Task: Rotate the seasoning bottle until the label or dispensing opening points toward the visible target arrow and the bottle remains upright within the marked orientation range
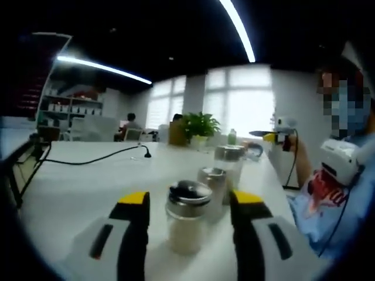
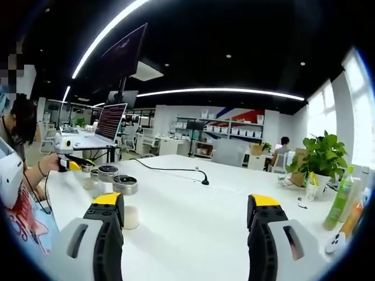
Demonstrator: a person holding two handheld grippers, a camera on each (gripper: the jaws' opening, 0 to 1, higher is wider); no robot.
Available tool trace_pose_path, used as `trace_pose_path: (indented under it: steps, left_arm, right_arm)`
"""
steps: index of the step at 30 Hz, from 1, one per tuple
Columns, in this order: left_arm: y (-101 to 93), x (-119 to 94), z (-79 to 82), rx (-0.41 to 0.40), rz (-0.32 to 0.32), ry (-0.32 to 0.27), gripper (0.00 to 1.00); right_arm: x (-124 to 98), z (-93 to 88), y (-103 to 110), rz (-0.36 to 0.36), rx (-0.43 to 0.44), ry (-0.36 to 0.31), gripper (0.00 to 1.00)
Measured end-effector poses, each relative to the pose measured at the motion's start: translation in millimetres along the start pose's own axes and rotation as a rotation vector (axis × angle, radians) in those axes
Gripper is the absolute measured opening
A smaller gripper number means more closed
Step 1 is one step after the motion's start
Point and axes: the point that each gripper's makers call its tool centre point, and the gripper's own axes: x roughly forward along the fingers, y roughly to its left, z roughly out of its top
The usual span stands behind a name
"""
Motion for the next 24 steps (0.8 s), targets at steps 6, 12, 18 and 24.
trace_pose_path:
  steps: [6, 12, 18, 24]
  left_arm:
    - [-4.6, -7, 3.3, 0.035, 0.101, 0.004, 0.53]
    - [3.4, -16, 15.1, 0.002, 0.195, -0.037, 0.57]
    - [-7.5, -11, 15.5, -0.016, 0.263, -0.026, 0.58]
    - [4.0, -25, 16.8, 0.004, 0.511, -0.127, 0.57]
  right_arm:
    - [0, 1.6, 3, 0.009, -0.003, -0.002, 0.90]
    - [-1, -0.3, -1, 0.002, 0.003, 0.002, 0.89]
    - [0, -2.1, -1, 0.006, 0.009, 0.005, 0.89]
    - [-2, -2.2, -1, 0.004, 0.007, 0.003, 0.89]
